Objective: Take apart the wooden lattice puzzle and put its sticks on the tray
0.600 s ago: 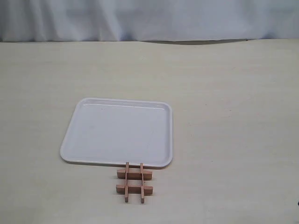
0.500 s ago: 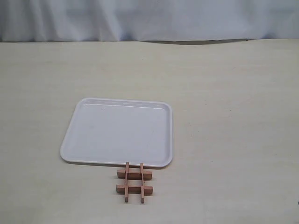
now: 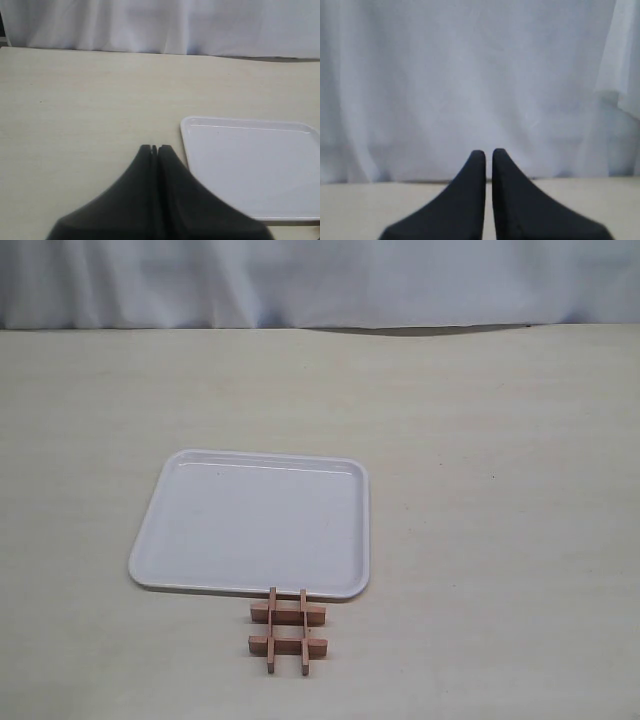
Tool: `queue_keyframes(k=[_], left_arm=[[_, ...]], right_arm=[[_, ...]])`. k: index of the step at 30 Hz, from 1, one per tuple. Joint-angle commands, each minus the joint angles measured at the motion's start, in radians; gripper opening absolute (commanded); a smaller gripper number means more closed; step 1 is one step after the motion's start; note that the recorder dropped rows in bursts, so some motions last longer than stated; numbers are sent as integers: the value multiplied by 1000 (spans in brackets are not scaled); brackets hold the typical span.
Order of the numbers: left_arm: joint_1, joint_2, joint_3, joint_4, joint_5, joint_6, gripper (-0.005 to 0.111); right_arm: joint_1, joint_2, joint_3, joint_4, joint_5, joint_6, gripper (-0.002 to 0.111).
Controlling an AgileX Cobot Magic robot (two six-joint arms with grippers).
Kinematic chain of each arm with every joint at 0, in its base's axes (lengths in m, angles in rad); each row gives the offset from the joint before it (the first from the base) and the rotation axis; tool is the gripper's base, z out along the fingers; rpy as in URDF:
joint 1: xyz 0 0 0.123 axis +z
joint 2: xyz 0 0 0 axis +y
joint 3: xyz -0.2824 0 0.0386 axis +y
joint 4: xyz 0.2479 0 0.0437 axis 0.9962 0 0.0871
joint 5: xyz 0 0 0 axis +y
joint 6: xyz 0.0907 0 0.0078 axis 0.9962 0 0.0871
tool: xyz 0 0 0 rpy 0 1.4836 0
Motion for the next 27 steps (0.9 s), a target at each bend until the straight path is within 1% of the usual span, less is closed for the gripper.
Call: queue_keyframes(k=[1, 3, 6, 8, 10, 13, 14, 17, 20, 22, 24, 27], left_arm=[[0, -1, 2, 3, -10, -3, 0], [0, -1, 2, 3, -10, -3, 0], [0, -1, 2, 3, -10, -3, 0], [0, -1, 2, 3, -10, -3, 0], [0, -1, 2, 3, -10, -3, 0], [0, -1, 2, 3, -10, -3, 0], [0, -1, 2, 3, -10, -3, 0], [0, -1, 2, 3, -10, -3, 0], [-2, -1, 2, 3, -10, -3, 0], [-2, -1, 2, 3, -10, -3, 0], [-2, -1, 2, 3, -10, -3, 0], [-2, -1, 2, 3, -11, -3, 0]], right_arm=[[-1, -5, 2, 0, -122, -5, 5], [-1, -5, 2, 0, -149, 65, 5], [-1, -5, 2, 0, -195, 257, 5], [-1, -5, 2, 0, -294, 313, 5], [-1, -5, 2, 0, -379, 412, 5], [-1, -5, 2, 0, -485, 632, 5], [-1, -5, 2, -6, -504, 730, 5], [-1, -5, 2, -17, -504, 884, 5], [-1, -5, 2, 35, -525, 873, 5], [-1, 16, -14, 92, -505, 809, 5], [-1, 86, -67, 100, -477, 736, 5], [-1, 253, -172, 91, -447, 652, 5]])
